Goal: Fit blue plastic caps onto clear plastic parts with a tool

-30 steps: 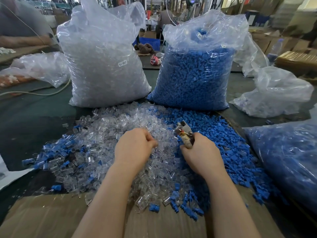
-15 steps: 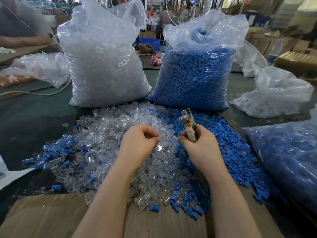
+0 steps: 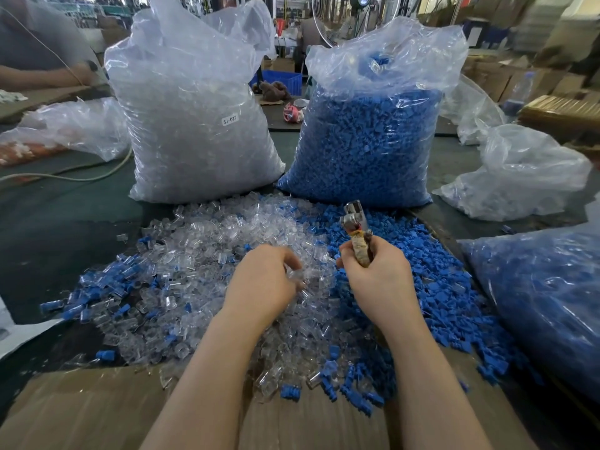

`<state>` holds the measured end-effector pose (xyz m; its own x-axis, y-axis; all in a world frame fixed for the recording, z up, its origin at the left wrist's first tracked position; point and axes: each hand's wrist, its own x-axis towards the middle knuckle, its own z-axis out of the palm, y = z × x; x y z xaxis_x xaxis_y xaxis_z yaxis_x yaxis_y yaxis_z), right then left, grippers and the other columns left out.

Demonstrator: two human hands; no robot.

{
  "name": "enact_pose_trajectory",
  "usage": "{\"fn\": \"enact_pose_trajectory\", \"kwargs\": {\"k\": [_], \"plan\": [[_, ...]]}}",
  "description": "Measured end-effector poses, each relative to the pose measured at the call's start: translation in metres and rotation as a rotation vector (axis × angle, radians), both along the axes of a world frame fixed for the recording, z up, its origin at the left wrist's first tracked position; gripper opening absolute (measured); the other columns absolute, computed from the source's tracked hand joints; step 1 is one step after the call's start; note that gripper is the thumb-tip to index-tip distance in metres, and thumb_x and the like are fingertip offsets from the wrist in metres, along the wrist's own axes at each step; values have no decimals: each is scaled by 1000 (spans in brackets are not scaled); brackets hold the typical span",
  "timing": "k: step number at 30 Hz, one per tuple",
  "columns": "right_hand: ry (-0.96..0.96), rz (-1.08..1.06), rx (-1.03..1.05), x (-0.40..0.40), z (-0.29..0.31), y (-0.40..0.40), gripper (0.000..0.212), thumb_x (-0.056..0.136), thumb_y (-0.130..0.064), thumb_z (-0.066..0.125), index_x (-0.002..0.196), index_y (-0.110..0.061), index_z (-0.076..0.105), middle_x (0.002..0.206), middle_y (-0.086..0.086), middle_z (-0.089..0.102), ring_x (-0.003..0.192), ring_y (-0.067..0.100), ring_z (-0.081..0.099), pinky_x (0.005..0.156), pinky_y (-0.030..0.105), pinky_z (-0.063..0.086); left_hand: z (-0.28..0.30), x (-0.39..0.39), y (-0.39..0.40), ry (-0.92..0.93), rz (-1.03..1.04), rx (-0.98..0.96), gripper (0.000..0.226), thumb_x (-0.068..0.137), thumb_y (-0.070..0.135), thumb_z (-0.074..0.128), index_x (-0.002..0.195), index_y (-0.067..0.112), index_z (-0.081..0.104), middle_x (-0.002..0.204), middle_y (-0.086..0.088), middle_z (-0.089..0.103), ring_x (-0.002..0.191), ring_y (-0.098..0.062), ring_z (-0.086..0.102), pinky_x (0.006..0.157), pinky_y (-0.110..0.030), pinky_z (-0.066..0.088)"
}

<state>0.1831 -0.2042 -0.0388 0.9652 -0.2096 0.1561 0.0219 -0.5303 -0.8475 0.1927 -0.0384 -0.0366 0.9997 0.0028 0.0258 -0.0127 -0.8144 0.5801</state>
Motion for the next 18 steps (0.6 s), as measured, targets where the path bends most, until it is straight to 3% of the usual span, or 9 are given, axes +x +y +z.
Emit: {"fn": "enact_pose_trajectory", "kwargs": {"k": [4, 8, 10, 14, 18], "plan": [[-38, -18, -17, -2, 1, 3, 14, 94, -34, 61, 84, -24, 61, 64, -8, 54, 54, 8, 44, 53, 26, 32, -1, 0, 0, -4, -16, 4, 22, 81, 24, 80, 94, 31, 65, 84, 15, 53, 68, 5, 50, 54, -12, 35], [-101, -28, 0, -2, 1, 4, 14, 94, -34, 62, 83, -28, 55, 82, 1, 56, 64, 13, 47, 61, 30, 36, -1, 0, -3, 19, -23, 36, 18, 84, 20, 76, 93, 29, 62, 98, 7, 57, 84, -10, 59, 77, -30, 52], [-112, -36, 2, -2, 0, 4, 13, 94, -34, 62, 84, -26, 59, 75, -3, 56, 60, 11, 46, 58, 28, 35, 1, -2, -5, 13, -40, 71, 14, 87, 17, 71, 95, 26, 63, 106, 5, 56, 92, -14, 60, 84, -34, 54], [-115, -64, -13, -1, 0, 4, 16, 93, -35, 63, 81, -26, 59, 64, -8, 56, 55, 8, 46, 54, 28, 35, 0, -3, -9, -6, -85, 99, 25, 87, 9, 67, 89, 30, 52, 98, 7, 57, 85, -10, 56, 74, -25, 47], [-113, -74, 4, -1, -1, 3, 15, 93, -35, 63, 82, -26, 59, 65, -7, 57, 55, 9, 47, 56, 29, 36, 0, -4, -12, 42, -100, 85, 17, 90, 14, 65, 100, 24, 58, 94, 6, 63, 86, -12, 59, 73, -25, 48]]}}
